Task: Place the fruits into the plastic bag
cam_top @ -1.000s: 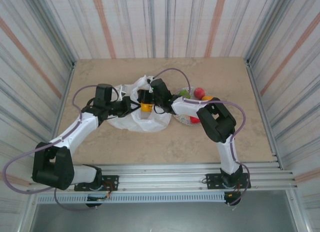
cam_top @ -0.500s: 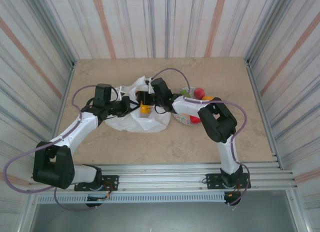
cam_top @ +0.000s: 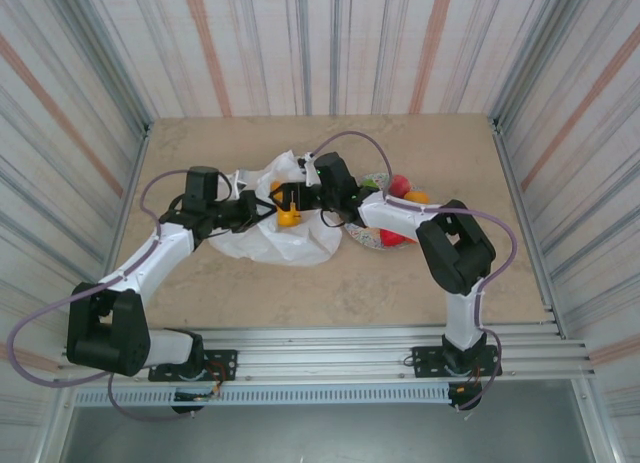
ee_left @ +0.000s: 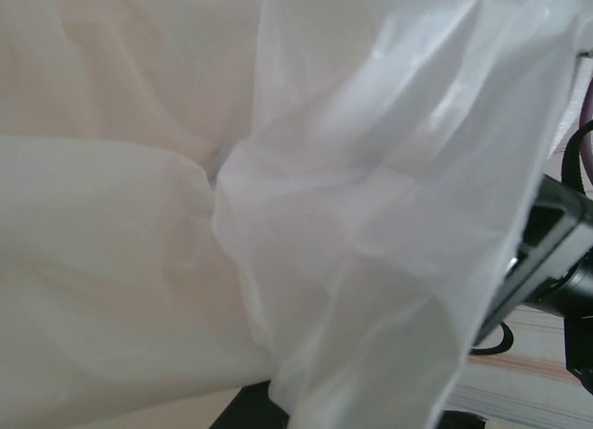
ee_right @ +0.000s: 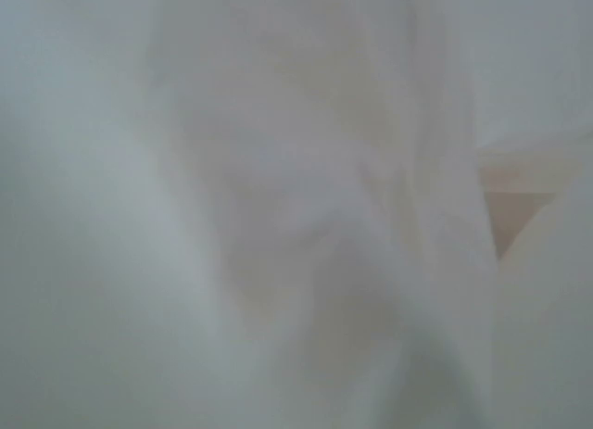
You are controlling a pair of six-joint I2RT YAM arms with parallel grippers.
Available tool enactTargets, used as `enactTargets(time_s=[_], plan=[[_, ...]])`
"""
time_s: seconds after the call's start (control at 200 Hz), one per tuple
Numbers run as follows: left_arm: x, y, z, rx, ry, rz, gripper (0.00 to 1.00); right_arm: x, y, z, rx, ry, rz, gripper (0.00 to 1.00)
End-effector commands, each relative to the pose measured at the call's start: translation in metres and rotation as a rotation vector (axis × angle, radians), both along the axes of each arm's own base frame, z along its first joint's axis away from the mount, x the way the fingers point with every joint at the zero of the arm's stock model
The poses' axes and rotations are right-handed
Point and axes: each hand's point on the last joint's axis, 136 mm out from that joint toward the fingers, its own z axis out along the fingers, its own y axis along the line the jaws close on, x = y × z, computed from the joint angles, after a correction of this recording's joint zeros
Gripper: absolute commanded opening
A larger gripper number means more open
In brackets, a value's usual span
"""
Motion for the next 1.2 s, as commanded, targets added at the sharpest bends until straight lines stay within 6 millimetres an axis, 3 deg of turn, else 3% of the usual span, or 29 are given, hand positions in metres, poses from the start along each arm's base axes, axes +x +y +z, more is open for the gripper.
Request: enactTargets(time_s=[0.0,0.256,0.516,0.626,0.872,1.027,1.192], plan=[[0.003,0.004,0.004,-0.001,-0.026,-0.002,0.00,-0.016,0.000,0.009,0.002,-0.027,0.079,0.98],[0.003,0.012,0.000,0.001,-0.021,0.020,0.00,-0.039,-0.014,0.018,-0.008,-0.061,0.131,0.93],[0.003,0.019,-0.010,0.009,0.007,0.032,0.00,-0.088,-0.015,0.010,-0.032,-0.063,0.220,0.85],[0.001,0.027,-0.018,0.022,0.037,0.057,0.00,-0.097,-0.020,0.016,-0.039,-0.088,0.204,0.84],[0.001,0.035,-0.032,0.037,0.069,0.074,0.00,-0.073,-0.081,0.031,-0.105,-0.189,-0.044,0.84],[0.002,0.036,-0.035,0.038,0.075,0.076,0.00,-0.048,-0.124,0.006,-0.206,-0.098,-0.245,0.75],[0.003,0.037,-0.035,0.042,0.073,0.079,0.00,-0.026,-0.134,-0.019,-0.377,-0.093,-0.262,0.71]])
